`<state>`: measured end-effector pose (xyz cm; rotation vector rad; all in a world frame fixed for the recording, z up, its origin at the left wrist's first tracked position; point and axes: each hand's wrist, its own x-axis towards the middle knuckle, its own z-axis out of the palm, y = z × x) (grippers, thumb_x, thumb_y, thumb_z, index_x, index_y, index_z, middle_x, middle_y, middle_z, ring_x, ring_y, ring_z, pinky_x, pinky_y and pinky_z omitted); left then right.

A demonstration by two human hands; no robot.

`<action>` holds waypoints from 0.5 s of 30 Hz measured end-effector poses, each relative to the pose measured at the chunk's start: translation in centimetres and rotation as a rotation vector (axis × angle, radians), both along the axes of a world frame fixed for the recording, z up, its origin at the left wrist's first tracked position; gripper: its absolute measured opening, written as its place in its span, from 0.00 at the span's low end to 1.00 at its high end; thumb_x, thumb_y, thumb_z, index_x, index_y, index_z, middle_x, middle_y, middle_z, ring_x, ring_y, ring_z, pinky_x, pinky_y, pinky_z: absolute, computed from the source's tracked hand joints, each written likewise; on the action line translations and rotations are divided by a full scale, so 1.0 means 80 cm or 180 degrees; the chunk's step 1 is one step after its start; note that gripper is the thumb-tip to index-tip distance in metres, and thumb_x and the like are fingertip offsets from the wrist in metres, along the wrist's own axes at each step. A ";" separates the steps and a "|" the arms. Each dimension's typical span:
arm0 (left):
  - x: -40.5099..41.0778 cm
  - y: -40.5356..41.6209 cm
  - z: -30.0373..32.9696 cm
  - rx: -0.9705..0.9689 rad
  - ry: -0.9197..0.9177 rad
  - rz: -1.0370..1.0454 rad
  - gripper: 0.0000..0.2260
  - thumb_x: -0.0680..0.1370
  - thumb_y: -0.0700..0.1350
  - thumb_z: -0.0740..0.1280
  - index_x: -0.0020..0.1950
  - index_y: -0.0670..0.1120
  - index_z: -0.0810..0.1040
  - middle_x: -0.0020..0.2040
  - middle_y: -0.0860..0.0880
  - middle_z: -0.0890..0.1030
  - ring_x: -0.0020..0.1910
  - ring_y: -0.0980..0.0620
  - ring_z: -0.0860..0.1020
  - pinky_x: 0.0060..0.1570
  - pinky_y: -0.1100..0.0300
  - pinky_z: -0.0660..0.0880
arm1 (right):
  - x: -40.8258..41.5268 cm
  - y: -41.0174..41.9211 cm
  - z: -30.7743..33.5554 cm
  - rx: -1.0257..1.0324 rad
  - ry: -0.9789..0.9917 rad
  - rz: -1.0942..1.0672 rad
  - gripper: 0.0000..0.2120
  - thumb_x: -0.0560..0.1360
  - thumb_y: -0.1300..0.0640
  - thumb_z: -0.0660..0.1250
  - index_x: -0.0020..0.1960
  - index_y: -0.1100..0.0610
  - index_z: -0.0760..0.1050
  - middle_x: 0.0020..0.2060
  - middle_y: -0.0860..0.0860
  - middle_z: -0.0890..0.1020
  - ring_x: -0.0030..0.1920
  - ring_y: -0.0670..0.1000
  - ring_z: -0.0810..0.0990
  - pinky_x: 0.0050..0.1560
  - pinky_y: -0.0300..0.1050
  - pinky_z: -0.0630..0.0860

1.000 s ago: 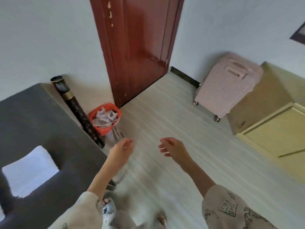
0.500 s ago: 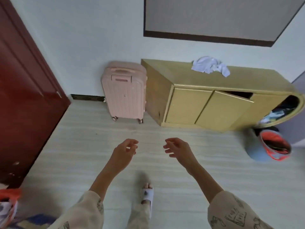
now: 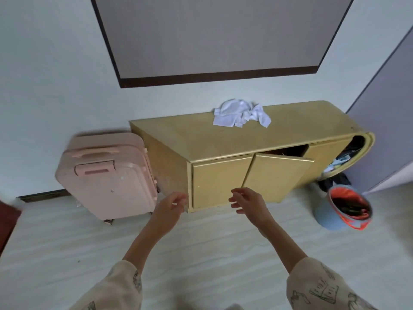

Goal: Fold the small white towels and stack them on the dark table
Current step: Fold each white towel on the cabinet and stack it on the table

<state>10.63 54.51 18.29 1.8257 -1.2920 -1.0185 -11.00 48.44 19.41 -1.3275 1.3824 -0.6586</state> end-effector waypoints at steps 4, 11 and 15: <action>-0.008 -0.095 -0.016 0.0234 -0.0031 -0.0251 0.06 0.80 0.42 0.59 0.53 0.49 0.74 0.47 0.50 0.78 0.47 0.51 0.78 0.50 0.58 0.75 | -0.007 -0.097 -0.020 0.0174 0.0015 -0.0120 0.09 0.79 0.59 0.61 0.56 0.59 0.75 0.44 0.53 0.82 0.42 0.49 0.80 0.40 0.39 0.75; -0.007 -0.286 -0.043 0.0412 -0.0009 -0.0041 0.08 0.80 0.41 0.60 0.47 0.53 0.73 0.44 0.51 0.78 0.44 0.50 0.78 0.48 0.57 0.75 | -0.014 -0.324 -0.033 0.0133 0.0097 0.0021 0.09 0.79 0.61 0.60 0.56 0.60 0.75 0.43 0.54 0.81 0.39 0.50 0.78 0.38 0.40 0.73; -0.020 -0.398 -0.041 0.0463 -0.0024 0.0095 0.10 0.78 0.39 0.62 0.43 0.55 0.73 0.43 0.48 0.79 0.44 0.46 0.78 0.48 0.53 0.75 | -0.027 -0.443 -0.034 0.0122 0.0305 0.0104 0.09 0.78 0.61 0.61 0.55 0.60 0.76 0.42 0.54 0.82 0.38 0.51 0.79 0.40 0.41 0.73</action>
